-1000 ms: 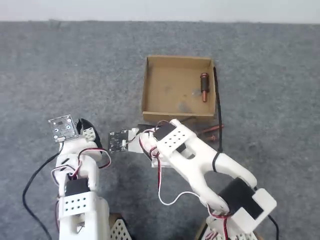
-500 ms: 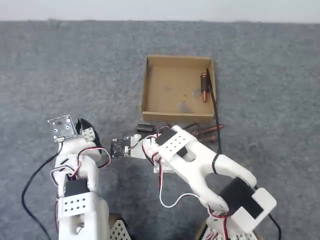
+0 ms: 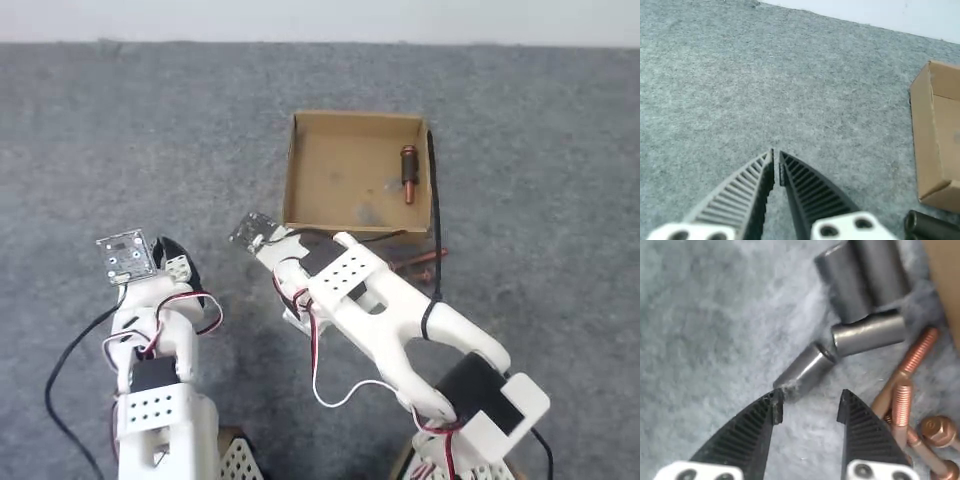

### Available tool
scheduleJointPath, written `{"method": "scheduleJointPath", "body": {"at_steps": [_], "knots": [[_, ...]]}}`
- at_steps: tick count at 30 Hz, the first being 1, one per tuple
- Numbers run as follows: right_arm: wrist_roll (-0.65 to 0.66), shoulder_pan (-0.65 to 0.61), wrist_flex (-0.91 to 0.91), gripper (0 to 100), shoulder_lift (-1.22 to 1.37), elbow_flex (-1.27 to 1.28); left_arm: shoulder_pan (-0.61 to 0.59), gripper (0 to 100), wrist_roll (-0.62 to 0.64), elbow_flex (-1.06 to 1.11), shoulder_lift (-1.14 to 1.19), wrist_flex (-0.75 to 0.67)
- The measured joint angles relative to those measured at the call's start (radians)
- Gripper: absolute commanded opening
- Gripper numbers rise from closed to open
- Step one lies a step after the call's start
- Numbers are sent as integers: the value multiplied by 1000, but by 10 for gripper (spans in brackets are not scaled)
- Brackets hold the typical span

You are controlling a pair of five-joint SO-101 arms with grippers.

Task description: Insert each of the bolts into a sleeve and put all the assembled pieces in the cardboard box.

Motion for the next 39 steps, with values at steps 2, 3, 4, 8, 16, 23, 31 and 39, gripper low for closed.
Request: {"method": "scheduleJointPath", "body": {"at_steps": [2,3,4,8,16,23,31,39], "knots": [[-15,0,-20,162,0,0,0,15,0,0,0,0],[-20,0,-26,162,0,0,0,15,0,0,0,0],[-23,0,-31,162,0,0,0,15,0,0,0,0],[-28,-2,-34,162,0,0,0,15,0,0,0,0],[-86,-9,-192,162,0,58,0,15,0,0,0,0],[-89,-5,-242,162,23,87,0,15,0,0,0,0],[-89,-6,-184,139,138,-2,0,15,0,0,0,0],[-89,2,-163,9,147,-25,0,15,0,0,0,0]]}}
